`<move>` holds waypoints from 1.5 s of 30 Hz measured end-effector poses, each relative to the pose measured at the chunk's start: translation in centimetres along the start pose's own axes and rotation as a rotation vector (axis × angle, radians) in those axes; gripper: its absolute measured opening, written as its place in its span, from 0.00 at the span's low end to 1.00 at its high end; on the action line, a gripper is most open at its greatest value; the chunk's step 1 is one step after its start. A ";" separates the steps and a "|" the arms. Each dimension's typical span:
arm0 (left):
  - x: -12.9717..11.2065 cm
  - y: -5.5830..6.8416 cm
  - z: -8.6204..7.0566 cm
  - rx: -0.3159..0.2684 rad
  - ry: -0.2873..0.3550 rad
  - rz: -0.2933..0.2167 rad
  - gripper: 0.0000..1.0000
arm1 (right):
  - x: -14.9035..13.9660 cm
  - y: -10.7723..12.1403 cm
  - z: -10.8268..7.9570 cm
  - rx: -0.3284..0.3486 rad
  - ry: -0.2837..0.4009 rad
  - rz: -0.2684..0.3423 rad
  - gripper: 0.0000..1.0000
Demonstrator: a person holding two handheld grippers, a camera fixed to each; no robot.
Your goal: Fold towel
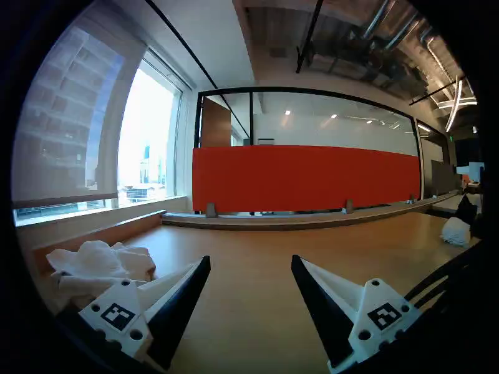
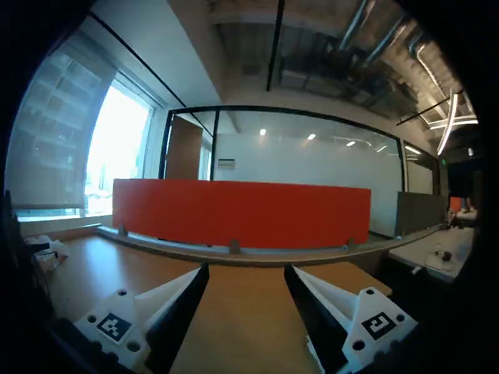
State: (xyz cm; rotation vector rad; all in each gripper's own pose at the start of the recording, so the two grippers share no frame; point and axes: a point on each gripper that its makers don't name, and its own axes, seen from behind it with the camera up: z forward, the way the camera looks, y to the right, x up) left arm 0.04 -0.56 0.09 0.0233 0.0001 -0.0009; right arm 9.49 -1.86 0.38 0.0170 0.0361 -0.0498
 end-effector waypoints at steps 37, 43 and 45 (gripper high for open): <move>0.0 0.0 0.0 0.000 0.000 0.001 0.96 | -9.0 2.2 -0.8 -0.047 -0.040 0.068 0.94; 0.0 0.0 0.0 0.000 0.000 0.001 0.96 | -9.2 1.5 -1.0 -0.032 -0.034 0.061 0.94; 0.0 0.1 0.0 0.000 0.000 0.001 0.96 | -9.4 1.4 -0.9 -0.030 -0.033 0.054 0.94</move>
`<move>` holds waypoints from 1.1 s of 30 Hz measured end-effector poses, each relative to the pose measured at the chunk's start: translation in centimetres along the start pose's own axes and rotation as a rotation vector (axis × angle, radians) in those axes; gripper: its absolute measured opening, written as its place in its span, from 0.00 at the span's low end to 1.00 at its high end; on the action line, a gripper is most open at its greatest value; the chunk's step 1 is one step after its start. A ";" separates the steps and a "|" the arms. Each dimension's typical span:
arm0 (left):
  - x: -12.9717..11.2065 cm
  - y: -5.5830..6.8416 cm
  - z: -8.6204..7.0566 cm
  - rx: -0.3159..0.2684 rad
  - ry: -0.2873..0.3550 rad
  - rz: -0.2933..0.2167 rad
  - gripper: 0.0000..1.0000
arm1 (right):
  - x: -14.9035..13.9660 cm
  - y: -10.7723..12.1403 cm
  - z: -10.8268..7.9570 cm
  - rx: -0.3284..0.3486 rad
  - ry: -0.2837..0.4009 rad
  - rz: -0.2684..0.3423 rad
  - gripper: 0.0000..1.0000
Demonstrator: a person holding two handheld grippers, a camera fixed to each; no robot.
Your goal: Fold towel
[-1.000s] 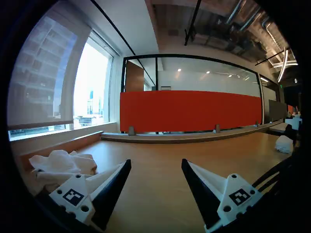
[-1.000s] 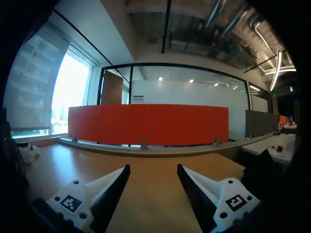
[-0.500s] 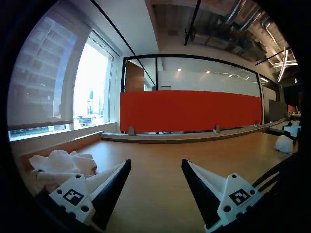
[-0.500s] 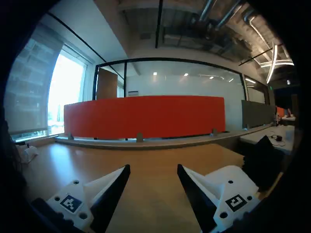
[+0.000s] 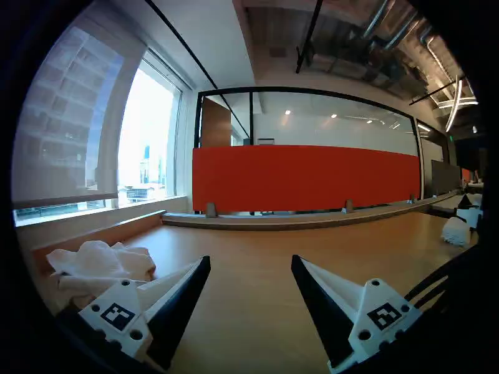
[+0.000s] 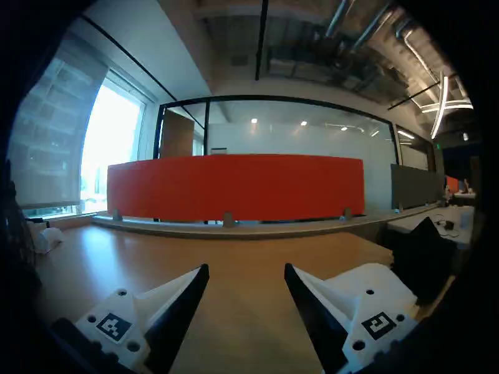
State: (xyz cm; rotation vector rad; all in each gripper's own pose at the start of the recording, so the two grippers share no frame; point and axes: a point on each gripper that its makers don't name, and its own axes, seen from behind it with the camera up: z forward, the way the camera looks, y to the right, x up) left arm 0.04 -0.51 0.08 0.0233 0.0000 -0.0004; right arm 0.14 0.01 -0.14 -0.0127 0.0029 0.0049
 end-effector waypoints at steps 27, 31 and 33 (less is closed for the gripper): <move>0.0 -0.1 0.0 0.000 0.000 0.000 0.96 | 0.0 0.0 0.0 0.004 -0.003 -0.005 0.94; 0.0 -0.1 0.0 0.000 0.000 0.000 0.96 | 0.0 0.1 0.0 0.003 -0.003 -0.004 0.95; 0.0 -0.1 0.0 0.000 0.000 0.000 0.96 | 0.0 0.1 0.0 0.003 -0.003 -0.005 0.95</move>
